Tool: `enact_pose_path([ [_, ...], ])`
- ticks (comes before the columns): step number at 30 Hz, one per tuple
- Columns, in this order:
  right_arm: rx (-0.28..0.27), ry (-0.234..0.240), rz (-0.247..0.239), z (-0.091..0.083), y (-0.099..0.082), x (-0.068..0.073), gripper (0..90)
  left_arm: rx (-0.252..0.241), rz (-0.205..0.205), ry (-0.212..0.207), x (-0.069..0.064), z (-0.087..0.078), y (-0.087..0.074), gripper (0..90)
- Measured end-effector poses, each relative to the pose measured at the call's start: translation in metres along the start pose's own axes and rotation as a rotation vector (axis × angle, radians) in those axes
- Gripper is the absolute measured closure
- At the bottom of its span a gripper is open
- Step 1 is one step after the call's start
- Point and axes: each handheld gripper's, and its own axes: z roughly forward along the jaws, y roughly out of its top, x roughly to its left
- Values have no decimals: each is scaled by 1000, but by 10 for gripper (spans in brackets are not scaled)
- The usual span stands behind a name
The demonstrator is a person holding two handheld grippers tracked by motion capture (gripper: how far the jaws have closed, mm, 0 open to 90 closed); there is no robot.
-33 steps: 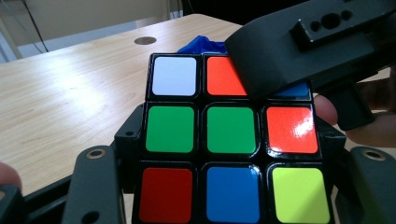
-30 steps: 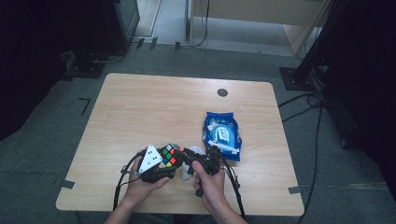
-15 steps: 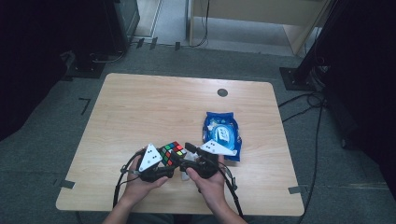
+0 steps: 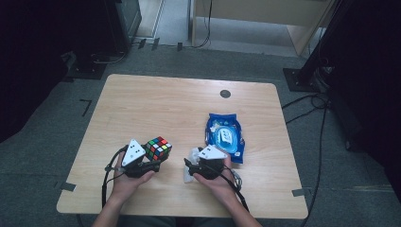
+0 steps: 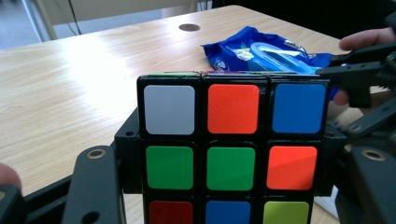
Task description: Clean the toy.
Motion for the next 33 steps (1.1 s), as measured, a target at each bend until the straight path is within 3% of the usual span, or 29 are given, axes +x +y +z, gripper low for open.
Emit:
enact_pose_path([
  [7,100,-47,-7,8,-6,0,433,12,12,-15,-4,2,-1,340],
  [11,106,-67,7,10,-9,-2,529,6,4,-19,-4,2,0,340],
  [16,99,-80,43,8,-11,-9,726,8,5,-22,-5,2,-1,340],
  [20,88,-68,62,5,-11,-13,830,12,10,-28,-6,3,-1,340],
  [25,11,-47,66,-7,-2,-11,849,20,21,-38,-10,7,-3,340],
  [33,-214,45,28,-49,33,4,854,35,44,-63,-21,13,-4,340],
])
